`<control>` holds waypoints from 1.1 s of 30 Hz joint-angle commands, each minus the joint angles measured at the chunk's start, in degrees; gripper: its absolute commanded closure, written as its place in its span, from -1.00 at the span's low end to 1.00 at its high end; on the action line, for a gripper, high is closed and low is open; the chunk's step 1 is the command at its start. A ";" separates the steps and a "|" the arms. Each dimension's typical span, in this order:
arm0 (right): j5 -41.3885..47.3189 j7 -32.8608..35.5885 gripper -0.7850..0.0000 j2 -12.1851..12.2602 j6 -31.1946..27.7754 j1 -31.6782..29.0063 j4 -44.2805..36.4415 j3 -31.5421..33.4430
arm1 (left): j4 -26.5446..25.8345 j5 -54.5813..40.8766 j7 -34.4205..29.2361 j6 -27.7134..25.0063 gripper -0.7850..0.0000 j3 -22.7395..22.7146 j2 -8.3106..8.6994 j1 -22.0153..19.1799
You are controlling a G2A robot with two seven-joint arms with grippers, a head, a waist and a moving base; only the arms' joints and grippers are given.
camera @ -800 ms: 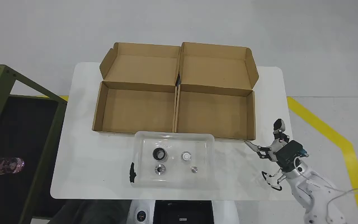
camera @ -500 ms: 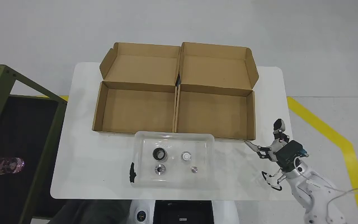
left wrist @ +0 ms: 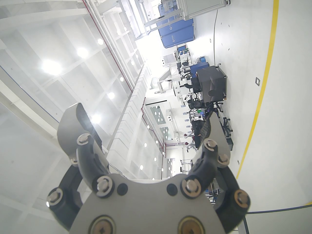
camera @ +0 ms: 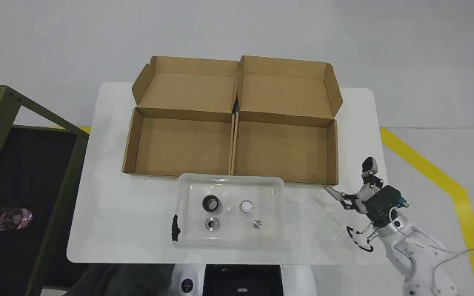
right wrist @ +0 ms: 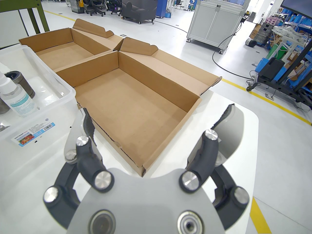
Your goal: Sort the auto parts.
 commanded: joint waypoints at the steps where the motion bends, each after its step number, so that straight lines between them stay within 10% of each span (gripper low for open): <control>1: 0.00 0.00 -1.00 0.00 0.00 0.00 0.00 0.00 | 0.00 0.00 0.00 0.00 -1.00 0.00 0.00 0.00; 17: 0.68 1.54 -1.00 0.02 -0.75 0.28 -0.05 -0.86 | 0.00 0.00 0.00 0.00 -1.00 0.00 0.00 0.00; 33: 0.97 14.58 -1.00 1.44 -16.42 3.53 -9.19 -6.51 | 0.00 0.00 0.00 0.00 -1.00 0.00 0.00 0.00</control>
